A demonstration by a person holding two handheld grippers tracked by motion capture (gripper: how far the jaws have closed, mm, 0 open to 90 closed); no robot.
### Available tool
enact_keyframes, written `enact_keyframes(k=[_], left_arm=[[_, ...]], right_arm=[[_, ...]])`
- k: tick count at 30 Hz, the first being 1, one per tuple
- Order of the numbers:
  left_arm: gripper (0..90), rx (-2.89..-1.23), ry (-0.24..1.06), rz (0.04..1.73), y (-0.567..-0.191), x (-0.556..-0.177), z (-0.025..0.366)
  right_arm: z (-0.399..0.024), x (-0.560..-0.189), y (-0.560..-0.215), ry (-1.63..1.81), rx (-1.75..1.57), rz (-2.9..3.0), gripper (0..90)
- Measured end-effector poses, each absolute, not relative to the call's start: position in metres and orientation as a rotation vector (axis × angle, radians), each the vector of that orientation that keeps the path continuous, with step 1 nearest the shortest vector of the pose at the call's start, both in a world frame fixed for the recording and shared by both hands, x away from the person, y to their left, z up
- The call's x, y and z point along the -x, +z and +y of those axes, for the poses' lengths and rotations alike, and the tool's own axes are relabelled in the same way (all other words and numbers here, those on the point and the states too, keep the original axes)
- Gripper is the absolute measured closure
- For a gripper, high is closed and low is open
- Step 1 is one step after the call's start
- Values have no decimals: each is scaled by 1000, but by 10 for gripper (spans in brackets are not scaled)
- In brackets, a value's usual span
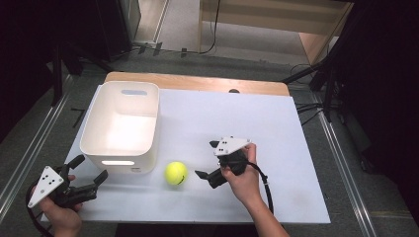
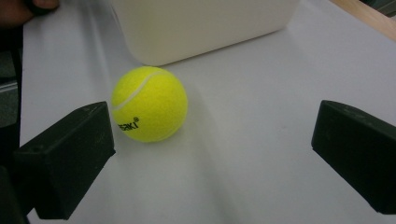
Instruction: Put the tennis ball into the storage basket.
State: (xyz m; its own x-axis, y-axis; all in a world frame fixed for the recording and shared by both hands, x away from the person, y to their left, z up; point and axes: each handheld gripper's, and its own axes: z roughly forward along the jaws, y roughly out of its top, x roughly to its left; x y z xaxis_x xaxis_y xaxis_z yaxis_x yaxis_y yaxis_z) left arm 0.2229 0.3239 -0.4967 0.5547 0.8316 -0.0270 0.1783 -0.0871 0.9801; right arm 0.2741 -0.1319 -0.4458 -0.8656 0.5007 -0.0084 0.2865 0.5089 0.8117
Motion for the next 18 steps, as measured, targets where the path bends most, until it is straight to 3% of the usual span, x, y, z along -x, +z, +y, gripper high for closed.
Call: enact_keyframes(k=[18], left_arm=[[73,-1597,681,874,-497,-223,324]], right_arm=[[-99,-281,-456,1245,-603,2614,0]])
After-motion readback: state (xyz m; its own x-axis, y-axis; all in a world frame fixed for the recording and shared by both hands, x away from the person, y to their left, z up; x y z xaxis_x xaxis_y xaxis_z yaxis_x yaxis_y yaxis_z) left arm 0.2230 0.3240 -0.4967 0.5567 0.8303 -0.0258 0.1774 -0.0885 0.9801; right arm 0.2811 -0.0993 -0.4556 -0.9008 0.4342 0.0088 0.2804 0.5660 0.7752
